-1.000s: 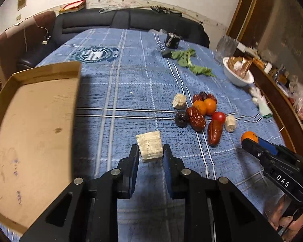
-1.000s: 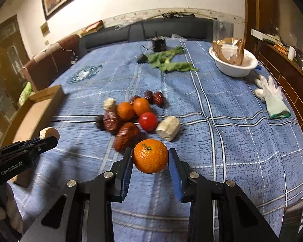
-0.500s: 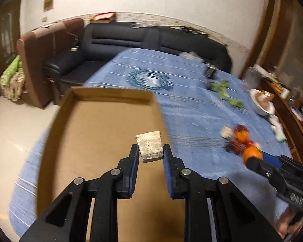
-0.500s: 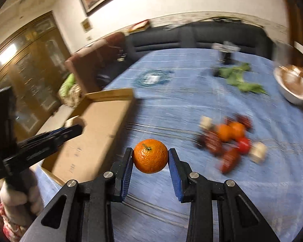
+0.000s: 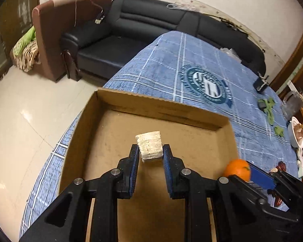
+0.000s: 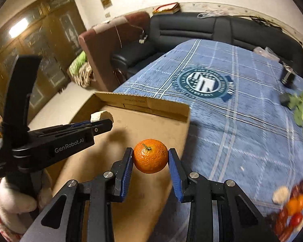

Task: Organize fruits
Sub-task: 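Carry both items into the cardboard tray and open both tools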

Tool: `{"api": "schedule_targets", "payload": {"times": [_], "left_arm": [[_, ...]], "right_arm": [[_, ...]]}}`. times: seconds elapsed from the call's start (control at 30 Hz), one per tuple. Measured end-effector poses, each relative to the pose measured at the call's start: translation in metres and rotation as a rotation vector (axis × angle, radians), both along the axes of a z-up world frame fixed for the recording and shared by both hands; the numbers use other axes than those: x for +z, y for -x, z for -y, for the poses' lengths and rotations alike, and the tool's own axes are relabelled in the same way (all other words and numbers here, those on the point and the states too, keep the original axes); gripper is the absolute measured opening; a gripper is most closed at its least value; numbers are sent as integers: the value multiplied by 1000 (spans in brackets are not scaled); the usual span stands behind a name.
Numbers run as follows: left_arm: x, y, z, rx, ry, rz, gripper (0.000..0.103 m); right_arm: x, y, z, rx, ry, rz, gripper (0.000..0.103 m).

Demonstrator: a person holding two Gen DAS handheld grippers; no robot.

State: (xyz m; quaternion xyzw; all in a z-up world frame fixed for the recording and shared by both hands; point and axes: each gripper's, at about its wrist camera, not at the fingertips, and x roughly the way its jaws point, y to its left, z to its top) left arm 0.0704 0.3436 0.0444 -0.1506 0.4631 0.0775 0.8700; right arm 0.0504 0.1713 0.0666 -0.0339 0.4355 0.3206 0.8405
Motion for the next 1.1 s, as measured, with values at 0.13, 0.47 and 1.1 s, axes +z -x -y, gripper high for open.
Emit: {"api": "schedule_targets", "payload": {"times": [0.13,0.47,1.1], "left_arm": [[-10,-5,-6,15,26,-22,23],[-5,1,-11,14,53,12,42],[58,91,52,-78,111,148,62]], "right_arm": [[-16,-19,-18,13,40,-18,39],[-28,-39,-36,8,103,-7,40],[37,34,99,-125,-75,72,59]]}}
